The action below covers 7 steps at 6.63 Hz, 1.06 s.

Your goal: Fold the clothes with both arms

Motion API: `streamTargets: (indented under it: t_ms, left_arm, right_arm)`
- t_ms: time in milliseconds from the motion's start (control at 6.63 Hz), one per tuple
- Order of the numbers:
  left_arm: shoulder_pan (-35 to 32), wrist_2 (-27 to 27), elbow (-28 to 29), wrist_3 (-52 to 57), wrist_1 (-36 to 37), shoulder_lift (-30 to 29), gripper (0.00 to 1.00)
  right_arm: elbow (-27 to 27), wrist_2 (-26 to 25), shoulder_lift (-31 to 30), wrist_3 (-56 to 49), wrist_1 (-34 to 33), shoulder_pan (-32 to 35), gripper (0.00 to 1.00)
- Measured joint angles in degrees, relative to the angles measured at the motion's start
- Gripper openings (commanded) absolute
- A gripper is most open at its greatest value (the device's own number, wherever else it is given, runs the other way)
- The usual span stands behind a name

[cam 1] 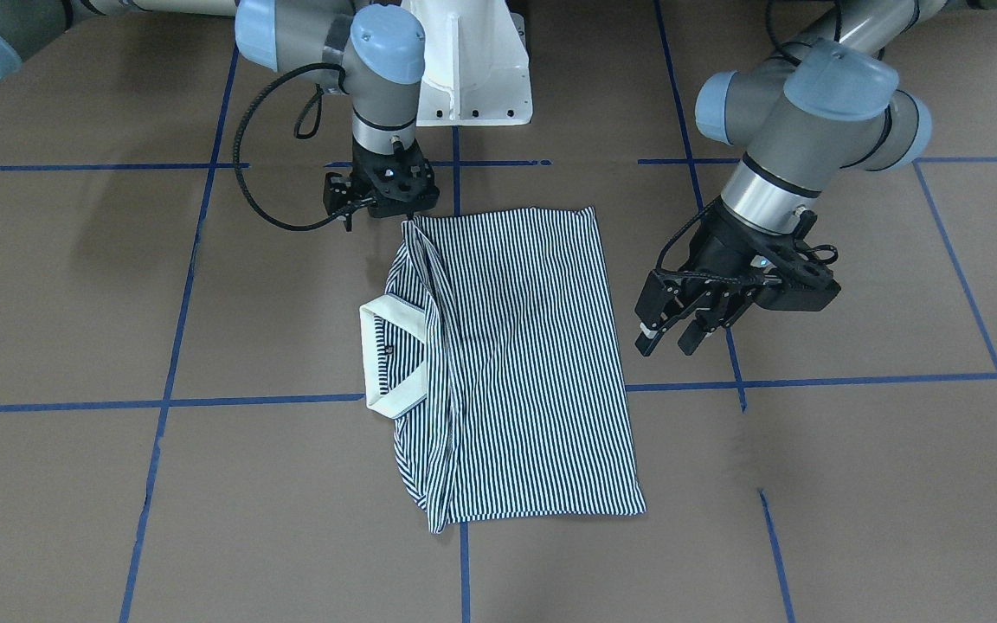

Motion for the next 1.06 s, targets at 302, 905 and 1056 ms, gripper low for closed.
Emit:
streamTargets:
  t_ms: [302, 905, 1056]
  left_arm:
    - [0.00, 0.00, -0.31, -0.05, 0.39, 0.04, 0.68]
    - [0.08, 0.00, -0.34, -0.11, 0.43, 0.32, 0.68]
    - [0.08, 0.00, -0.35, -0.12, 0.44, 0.34, 0.68]
  right_arm:
    - [-7.06, -0.09, 3.85, 0.94, 3.77, 0.20, 1.00]
    - [-8.96, 0.42, 2.90, 0.09, 4.71, 2.21, 1.00]
    - [-7.89, 0.92, 1.06, -0.56, 4.53, 3.29, 1.00]
